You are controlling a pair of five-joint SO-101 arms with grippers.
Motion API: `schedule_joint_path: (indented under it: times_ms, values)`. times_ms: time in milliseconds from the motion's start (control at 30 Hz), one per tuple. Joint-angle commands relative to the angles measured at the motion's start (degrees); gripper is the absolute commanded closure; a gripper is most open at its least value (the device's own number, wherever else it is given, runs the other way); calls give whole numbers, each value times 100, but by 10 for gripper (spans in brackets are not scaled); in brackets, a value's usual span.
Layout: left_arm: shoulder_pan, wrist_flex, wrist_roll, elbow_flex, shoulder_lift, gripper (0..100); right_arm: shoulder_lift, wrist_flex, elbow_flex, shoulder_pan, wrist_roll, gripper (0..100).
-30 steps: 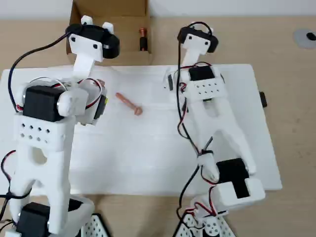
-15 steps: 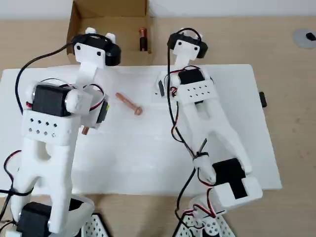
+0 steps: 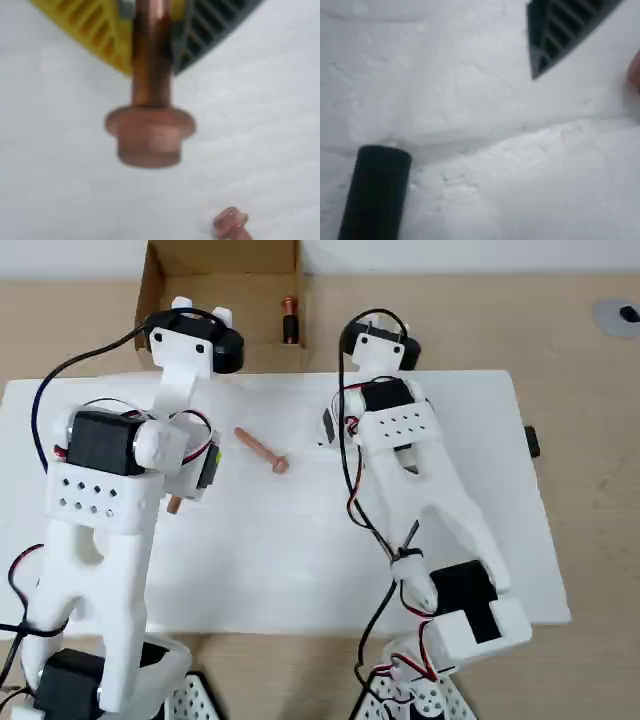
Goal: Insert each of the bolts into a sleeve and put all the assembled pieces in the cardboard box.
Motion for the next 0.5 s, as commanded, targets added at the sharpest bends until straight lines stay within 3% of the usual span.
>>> schedule_joint_path:
  times_ms: [0,467]
  values:
    - [-273,9,70,-18,-207,989,13,-70,84,-31,-62,489]
    - [-695,9,44,-18,-207,989,1174,-782,-57,778,-53,707]
